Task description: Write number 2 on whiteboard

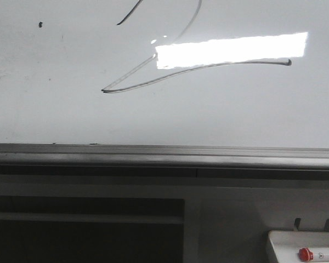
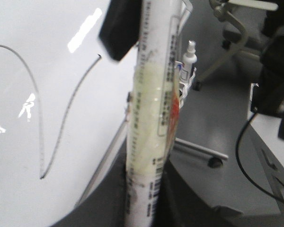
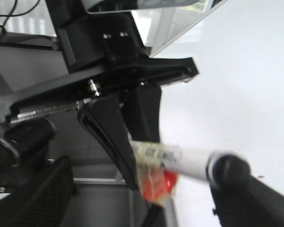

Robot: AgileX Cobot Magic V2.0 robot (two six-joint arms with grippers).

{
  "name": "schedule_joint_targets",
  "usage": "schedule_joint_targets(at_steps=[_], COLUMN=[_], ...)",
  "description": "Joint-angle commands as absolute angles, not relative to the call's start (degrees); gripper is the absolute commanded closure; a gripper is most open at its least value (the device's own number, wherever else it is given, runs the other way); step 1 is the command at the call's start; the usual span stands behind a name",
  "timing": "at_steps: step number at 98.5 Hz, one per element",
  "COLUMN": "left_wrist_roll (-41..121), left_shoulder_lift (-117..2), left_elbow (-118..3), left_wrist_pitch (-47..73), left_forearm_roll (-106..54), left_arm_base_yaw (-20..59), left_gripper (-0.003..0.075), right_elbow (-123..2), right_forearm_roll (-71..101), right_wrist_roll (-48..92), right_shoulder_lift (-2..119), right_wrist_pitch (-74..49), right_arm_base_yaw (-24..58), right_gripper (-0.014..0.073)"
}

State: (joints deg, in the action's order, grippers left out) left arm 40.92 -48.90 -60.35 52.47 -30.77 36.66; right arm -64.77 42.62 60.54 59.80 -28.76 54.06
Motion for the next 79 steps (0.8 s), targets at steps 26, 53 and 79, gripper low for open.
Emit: schedule_joint_targets(at_steps=[26, 53, 79], left_wrist_roll=[19.66, 18.82, 18.82], left_shoulder_lift=[-50.34, -63.83, -75.69], left_elbow=[-54.05, -47.84, -47.84], left_wrist_pitch=[20.20, -5.19, -18.02], left_forearm_roll=[-19.12, -19.50, -31.02], left_arm_base_yaw=[35.86, 33.38, 32.99], left_gripper=[0.0741, 0.0741, 0.0741], right_elbow=[-66.42, -62.29, -56.81], right_forearm_roll=[39.27, 38.41, 38.41], right_wrist_roll=[53.88, 53.59, 53.59], right_shoulder_lift=[43.69, 42.53, 42.53], right_wrist_pitch=[-32.17, -45.17, -45.20], right_arm_base_yaw=[31.71, 24.58, 24.58], right_gripper=[0.0258, 0.0654, 0.0654])
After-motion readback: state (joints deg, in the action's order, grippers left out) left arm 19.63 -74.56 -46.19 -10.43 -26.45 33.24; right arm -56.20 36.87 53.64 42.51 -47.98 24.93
